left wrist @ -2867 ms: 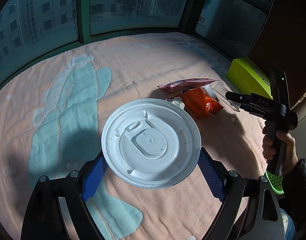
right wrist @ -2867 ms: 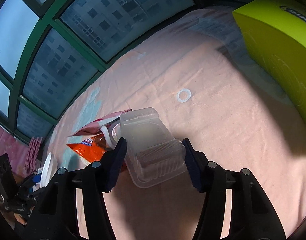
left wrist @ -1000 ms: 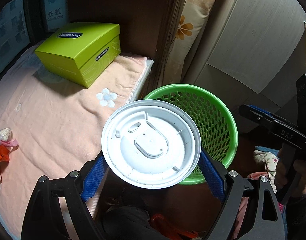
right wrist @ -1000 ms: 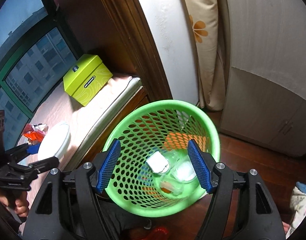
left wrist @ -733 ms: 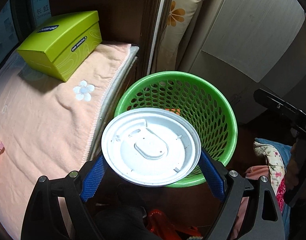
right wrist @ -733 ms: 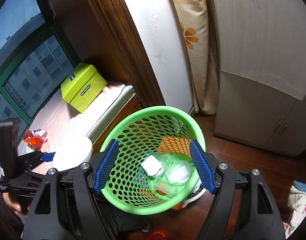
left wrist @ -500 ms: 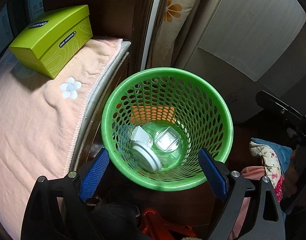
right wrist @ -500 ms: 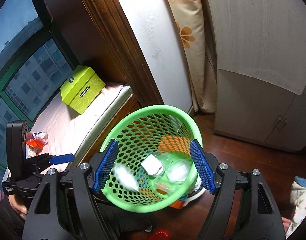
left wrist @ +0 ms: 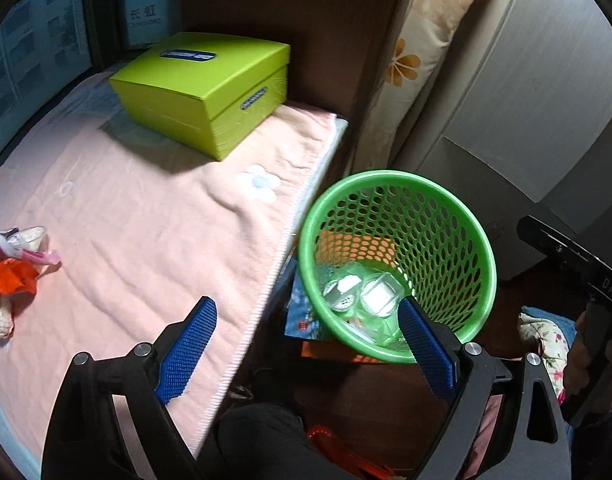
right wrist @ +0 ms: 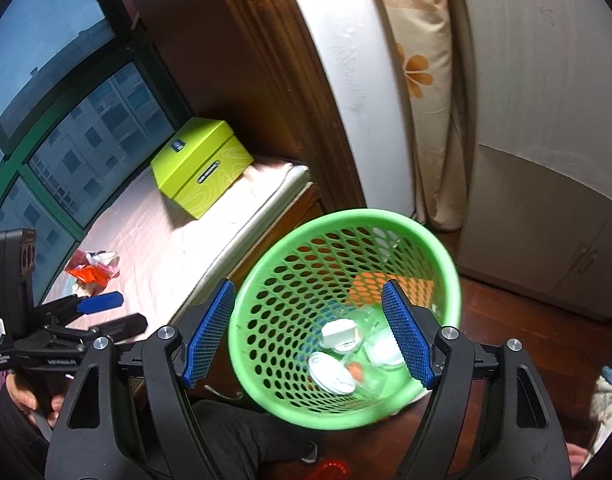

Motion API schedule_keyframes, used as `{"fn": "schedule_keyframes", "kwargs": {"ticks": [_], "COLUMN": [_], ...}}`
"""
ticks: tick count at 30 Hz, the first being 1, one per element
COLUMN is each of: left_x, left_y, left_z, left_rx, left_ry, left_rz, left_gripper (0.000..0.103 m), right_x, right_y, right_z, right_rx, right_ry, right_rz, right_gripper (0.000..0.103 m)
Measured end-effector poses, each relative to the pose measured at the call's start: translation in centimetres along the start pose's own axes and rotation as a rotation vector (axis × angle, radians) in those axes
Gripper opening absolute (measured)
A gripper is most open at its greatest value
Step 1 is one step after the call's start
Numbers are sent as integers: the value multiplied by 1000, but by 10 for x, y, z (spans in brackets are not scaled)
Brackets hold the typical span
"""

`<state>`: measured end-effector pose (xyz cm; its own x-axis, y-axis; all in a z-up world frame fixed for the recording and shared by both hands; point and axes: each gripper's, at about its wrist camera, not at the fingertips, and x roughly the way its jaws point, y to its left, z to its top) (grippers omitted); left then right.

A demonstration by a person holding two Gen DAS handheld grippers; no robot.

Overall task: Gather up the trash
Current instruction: 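Open the left gripper over the basket to drop the white lid, then move the left tool to the bench and grasp the crumpled white tissue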

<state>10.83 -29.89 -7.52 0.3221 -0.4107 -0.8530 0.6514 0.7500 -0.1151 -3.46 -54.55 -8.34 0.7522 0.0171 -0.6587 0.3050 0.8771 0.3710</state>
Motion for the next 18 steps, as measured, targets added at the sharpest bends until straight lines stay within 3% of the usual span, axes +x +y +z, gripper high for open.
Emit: {"fn": "schedule_keyframes", "kwargs": {"ticks": [18], "left_x": [-76], "left_y": [196], "left_z": [-35], "left_rx": [-312], "left_ry": [-110], "left_rz": [311], "left_gripper": [89], "right_x": [55], "right_y": [116], "right_z": [18], "right_rx": [-172], "right_ry": [66], "right_rz": [142], "right_gripper": [78]}}
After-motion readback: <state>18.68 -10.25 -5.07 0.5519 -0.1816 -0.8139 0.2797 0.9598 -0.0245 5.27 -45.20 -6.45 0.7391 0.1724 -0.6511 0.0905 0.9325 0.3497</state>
